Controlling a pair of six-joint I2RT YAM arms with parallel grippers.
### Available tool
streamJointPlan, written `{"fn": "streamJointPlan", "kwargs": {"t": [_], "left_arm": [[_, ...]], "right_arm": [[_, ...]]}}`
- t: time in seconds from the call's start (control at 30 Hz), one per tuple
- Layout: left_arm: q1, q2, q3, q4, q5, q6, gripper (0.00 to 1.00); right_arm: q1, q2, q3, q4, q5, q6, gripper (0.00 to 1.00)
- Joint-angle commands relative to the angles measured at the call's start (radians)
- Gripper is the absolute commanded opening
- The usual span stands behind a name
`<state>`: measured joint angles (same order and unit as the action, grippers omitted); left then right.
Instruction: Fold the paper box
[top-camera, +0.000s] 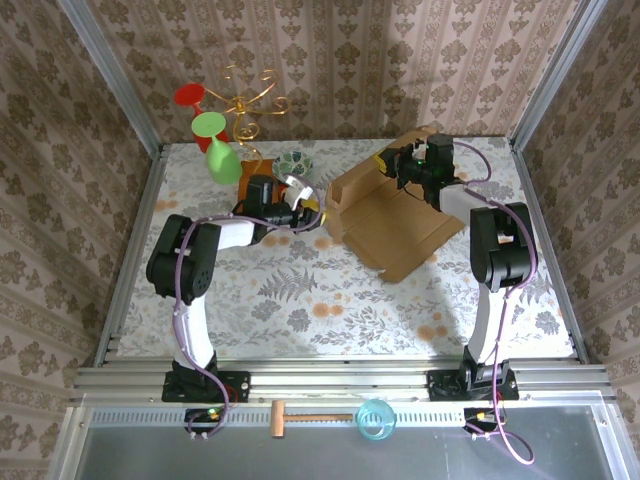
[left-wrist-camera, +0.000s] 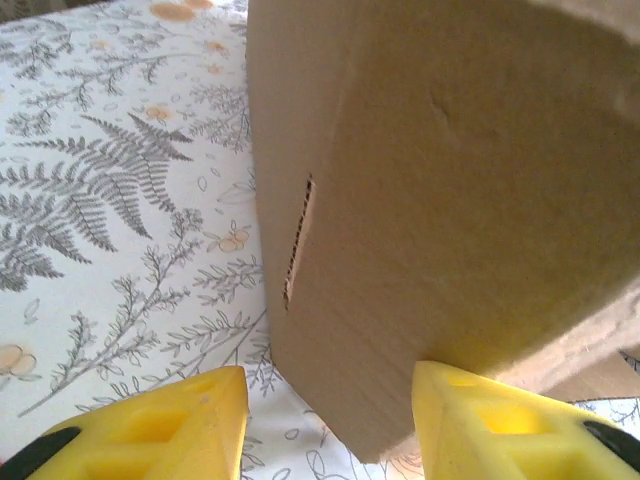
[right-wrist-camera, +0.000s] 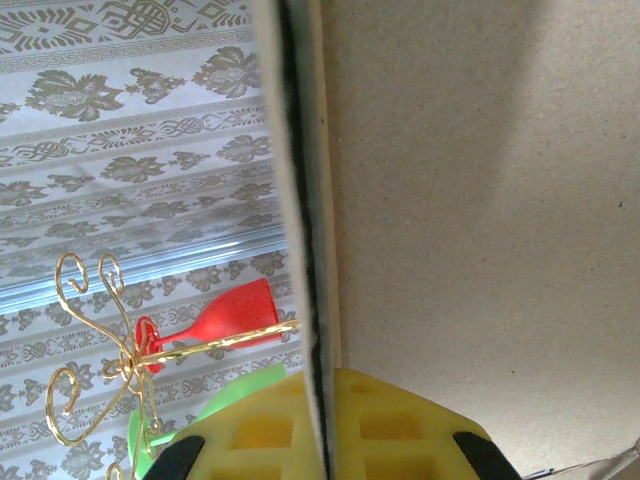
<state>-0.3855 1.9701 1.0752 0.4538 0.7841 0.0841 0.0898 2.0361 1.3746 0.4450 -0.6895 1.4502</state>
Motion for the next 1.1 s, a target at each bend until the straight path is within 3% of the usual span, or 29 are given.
{"fn": "streamJointPlan", "kwargs": {"t": [0.0,0.57,0.9,1.07], "left_arm": [[-0.004,-0.058,-0.022,-0.006,0.031,0.034,0.47],[-0.064,-0.101,-0.041,0.025,0.011,0.005,0.48],[-0.064,-0.040,0.022,0.059,-0.030,-0.044,0.50],[-0.109,-0.025,0.042,0.085,-0.046,-0.066,0.54]], "right_arm": [[0.001,0.031,0.035,-0.013,-0.028,0.009,0.00],[0.003,0.037,0.047,-0.011,-0.028,0.014,0.00],[0.011,0.046,0.051,-0.003,-0.027,0.024,0.00],[0.013,0.047,0.048,-0.005,-0.021,0.025,0.00]]}}
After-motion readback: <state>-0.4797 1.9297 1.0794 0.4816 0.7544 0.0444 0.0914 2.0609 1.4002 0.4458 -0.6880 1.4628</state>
